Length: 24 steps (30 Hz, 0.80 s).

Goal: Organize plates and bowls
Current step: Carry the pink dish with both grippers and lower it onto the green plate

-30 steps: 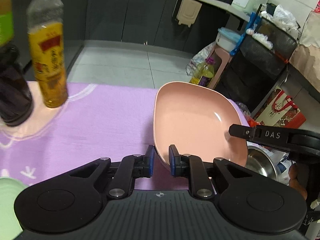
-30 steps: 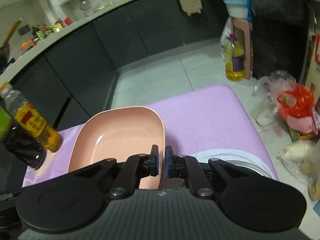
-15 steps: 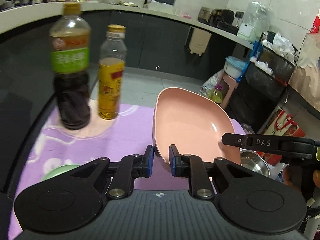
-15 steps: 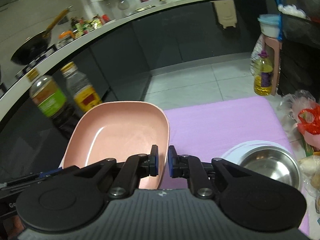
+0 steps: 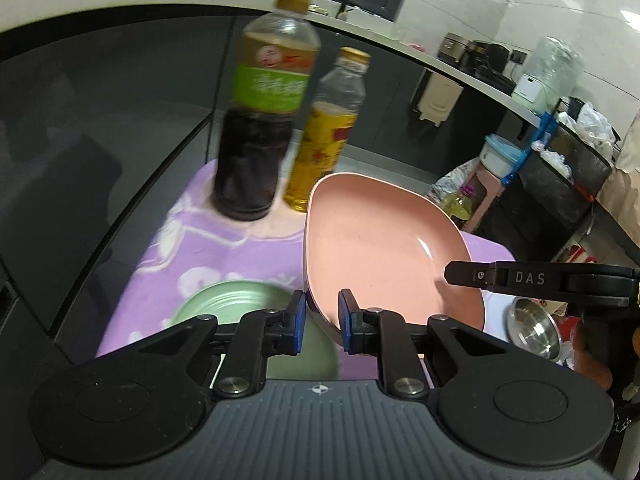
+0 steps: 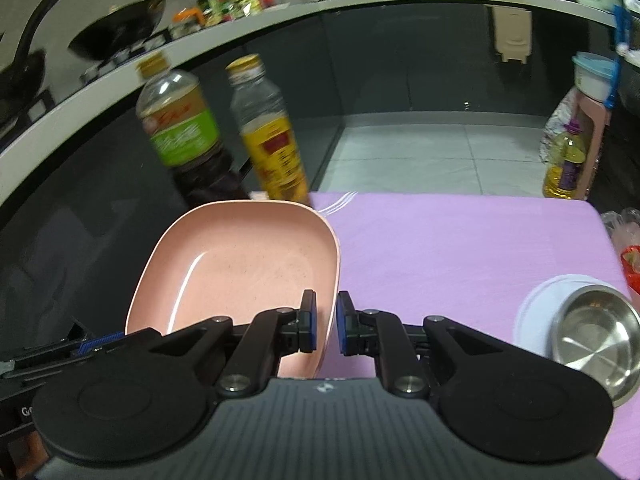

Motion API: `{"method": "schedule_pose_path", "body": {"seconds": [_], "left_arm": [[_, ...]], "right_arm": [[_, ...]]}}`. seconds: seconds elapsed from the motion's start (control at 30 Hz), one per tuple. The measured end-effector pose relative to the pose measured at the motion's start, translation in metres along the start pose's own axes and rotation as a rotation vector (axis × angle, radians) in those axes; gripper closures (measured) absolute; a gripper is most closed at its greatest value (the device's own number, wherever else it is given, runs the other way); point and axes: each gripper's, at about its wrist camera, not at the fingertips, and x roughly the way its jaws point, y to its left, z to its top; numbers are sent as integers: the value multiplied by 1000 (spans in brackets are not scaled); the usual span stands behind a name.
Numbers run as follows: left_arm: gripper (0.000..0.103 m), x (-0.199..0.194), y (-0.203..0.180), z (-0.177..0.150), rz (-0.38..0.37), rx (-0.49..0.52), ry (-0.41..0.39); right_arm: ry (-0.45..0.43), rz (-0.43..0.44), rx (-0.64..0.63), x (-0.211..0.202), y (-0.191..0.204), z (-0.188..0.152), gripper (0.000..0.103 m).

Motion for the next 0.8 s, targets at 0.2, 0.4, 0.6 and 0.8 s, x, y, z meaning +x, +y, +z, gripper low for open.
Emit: {"method": "schedule_pose_path", "body": {"seconds": [0.2,0.4,0.6,0.8], "left_arm": [[88,-8,27,-8,16,-37,3],[87,-8,44,-14,22,-66,15],[86,-3,54,-21,36,-82,34],[85,0,64,-28,42,-97,53]], "right_arm": [[59,4,-52,16,30,-8,92],[96,3,-91,26,49,-18,92],[128,-4,-113,38,61,-23,92],[156,-10,-130,47,68,-28,92]]}}
